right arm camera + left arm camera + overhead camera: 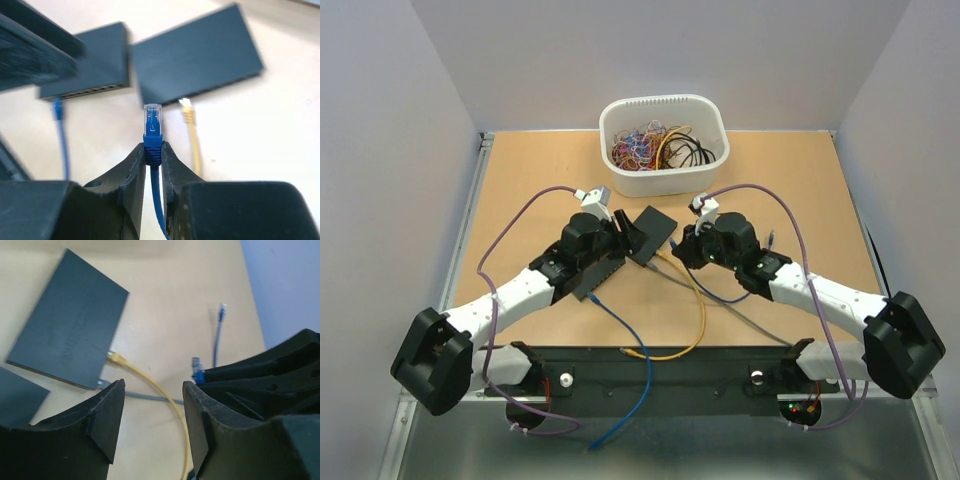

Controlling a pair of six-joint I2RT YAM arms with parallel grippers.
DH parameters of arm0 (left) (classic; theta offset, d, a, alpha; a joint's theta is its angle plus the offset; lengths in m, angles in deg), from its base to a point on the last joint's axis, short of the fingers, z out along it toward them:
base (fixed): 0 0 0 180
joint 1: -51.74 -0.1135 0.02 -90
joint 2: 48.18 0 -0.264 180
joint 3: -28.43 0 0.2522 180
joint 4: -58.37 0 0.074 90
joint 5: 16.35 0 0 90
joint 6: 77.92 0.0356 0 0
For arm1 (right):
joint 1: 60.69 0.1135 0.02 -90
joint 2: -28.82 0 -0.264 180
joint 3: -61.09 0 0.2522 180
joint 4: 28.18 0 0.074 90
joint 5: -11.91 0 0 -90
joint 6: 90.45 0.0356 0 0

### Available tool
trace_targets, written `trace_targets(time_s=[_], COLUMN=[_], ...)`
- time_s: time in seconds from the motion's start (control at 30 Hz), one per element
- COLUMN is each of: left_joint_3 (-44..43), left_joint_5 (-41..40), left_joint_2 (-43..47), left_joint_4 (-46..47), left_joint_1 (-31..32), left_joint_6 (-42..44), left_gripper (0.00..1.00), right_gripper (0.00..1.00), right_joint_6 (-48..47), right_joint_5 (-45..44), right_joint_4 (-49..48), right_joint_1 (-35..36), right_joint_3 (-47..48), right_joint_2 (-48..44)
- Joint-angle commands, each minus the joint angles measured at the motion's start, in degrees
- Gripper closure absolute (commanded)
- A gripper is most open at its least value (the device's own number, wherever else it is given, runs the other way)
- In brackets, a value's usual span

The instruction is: Insert the plug into the switch port

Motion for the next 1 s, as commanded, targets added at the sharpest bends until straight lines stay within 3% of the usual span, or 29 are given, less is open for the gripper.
trace_targets(time_s=[0.0, 0.3, 0.53, 0.77, 0.97], left_joint_3=[-2.95, -6.46, -11.46, -17.54, -17.63], left_joint_5=[-0.80, -0.18, 0.25, 6.13, 9.65], left_joint_2=[-3.04, -12.35, -21.40, -33.53, -36.79], left_joint_4=[1.13, 3.15, 5.70, 7.11, 9.75], left_joint_1=[-4.06, -10.14, -12.68, -14.44, -14.44], left_joint_6=[5.02, 9.60, 12.50, 14.61, 15.14], left_gripper=[0.36, 0.35, 0.37, 0.41, 0.42], right_gripper=[1.00, 1.00, 1.00, 1.00, 1.00], right_joint_6=[-0.89, -0.71, -1.42, -1.77, -1.68], right_joint_5=[-12.28, -21.16, -20.64, -21.34, -19.94], right_joint_4=[3.22, 6.65, 6.65, 9.29, 9.29], right_joint_1=[-0.44, -1.40, -1.58, -1.58, -1.67], right_joint_3=[2.46, 4.92, 6.94, 9.76, 10.90], right_joint_2=[2.54, 9.91, 14.05, 19.32, 21.87])
